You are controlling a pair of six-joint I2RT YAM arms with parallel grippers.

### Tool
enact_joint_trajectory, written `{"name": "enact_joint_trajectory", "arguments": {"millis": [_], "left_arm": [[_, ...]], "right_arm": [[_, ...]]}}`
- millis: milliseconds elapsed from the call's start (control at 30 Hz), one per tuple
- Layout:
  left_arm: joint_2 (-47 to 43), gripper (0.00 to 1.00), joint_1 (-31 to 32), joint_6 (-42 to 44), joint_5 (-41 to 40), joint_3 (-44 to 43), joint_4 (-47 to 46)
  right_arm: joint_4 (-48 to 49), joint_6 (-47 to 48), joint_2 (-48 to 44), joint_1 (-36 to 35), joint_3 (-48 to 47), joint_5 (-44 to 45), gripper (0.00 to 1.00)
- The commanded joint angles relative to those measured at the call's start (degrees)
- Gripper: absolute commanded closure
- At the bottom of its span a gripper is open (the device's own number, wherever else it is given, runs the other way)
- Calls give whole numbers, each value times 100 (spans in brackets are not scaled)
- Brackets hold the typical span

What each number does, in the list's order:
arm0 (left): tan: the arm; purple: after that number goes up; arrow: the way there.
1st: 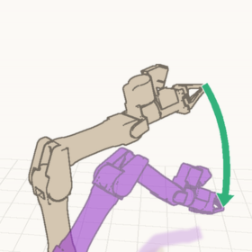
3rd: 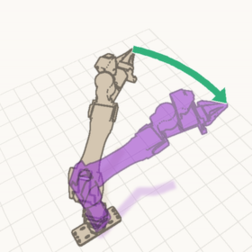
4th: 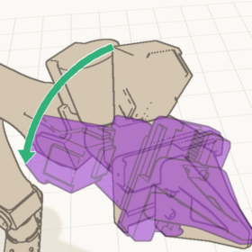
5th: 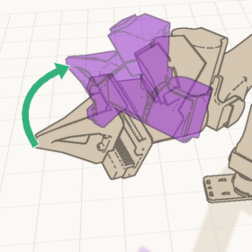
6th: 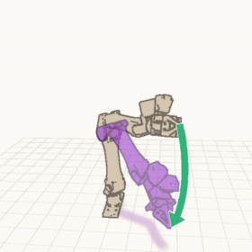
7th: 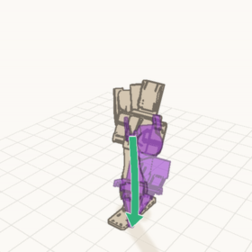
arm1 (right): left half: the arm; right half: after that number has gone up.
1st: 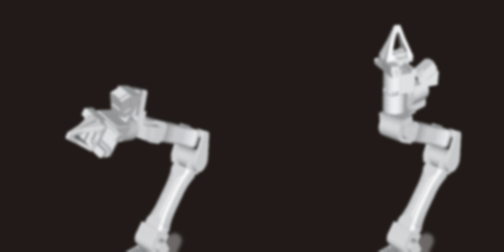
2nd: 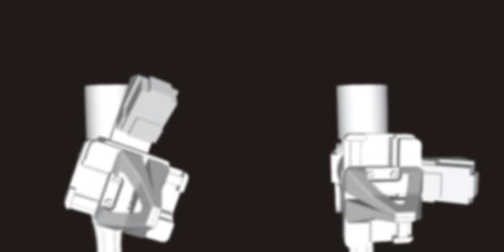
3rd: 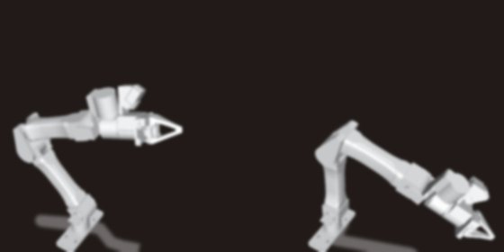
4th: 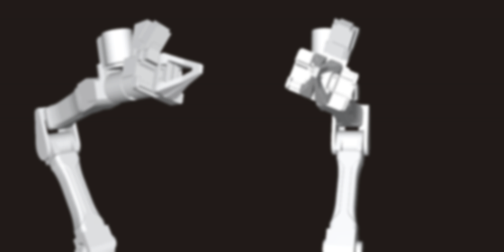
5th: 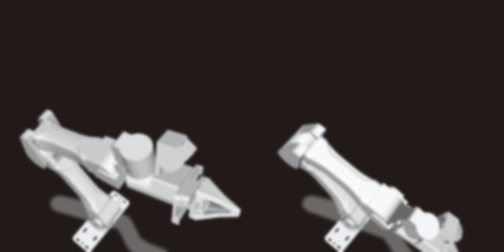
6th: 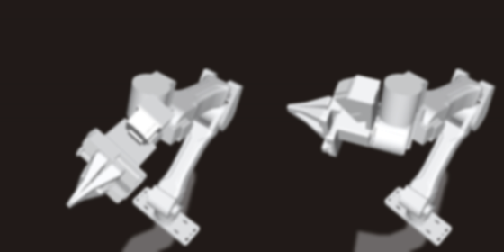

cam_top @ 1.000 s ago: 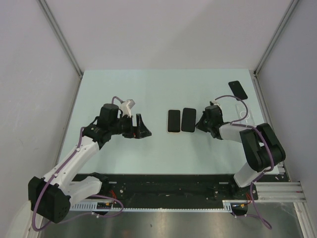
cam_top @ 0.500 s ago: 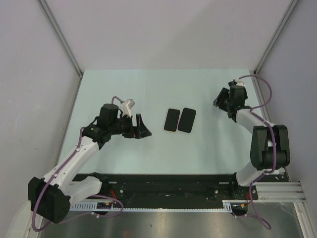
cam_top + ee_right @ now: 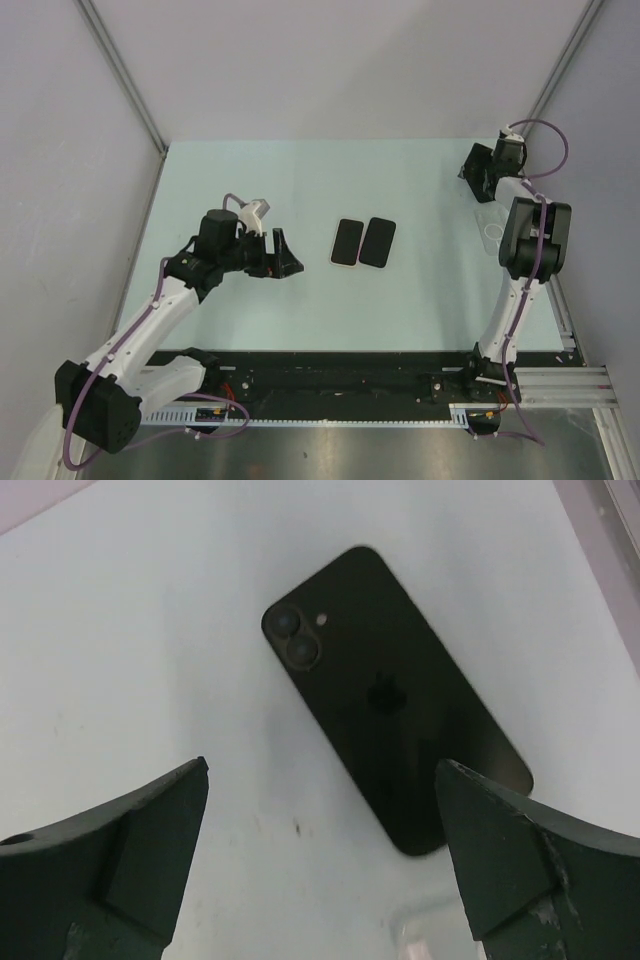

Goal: Put the phone into the phone case

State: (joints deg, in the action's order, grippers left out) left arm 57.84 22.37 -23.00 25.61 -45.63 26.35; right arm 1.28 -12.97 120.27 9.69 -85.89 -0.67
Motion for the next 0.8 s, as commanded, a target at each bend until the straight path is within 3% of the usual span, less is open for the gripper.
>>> {"name": "enact_joint_trajectory", "arguments": {"millis": [0, 133, 267, 367, 533, 767], "left_arm": [[77, 9, -22, 138, 5, -60, -16], [270, 10, -31, 165, 93, -69, -16], [429, 10, -31, 173, 234, -78, -16], [508, 10, -31, 173, 243, -87, -16], [605, 9, -22, 182, 217, -104, -42], [711, 9, -31, 182, 261, -113, -42]], "right_arm": [[-601, 786, 637, 76, -1409, -626, 0], [-1208, 1505, 1252, 77, -2228, -750, 0], [-1333, 2498, 1368, 76, -2354, -339, 0], [-1437, 3149, 1446, 208, -2441, -643, 0], [-2340, 3599, 1736, 375, -3047, -1356, 0], [-2605, 3731, 2097, 586, -3513, -2146, 0]]}}
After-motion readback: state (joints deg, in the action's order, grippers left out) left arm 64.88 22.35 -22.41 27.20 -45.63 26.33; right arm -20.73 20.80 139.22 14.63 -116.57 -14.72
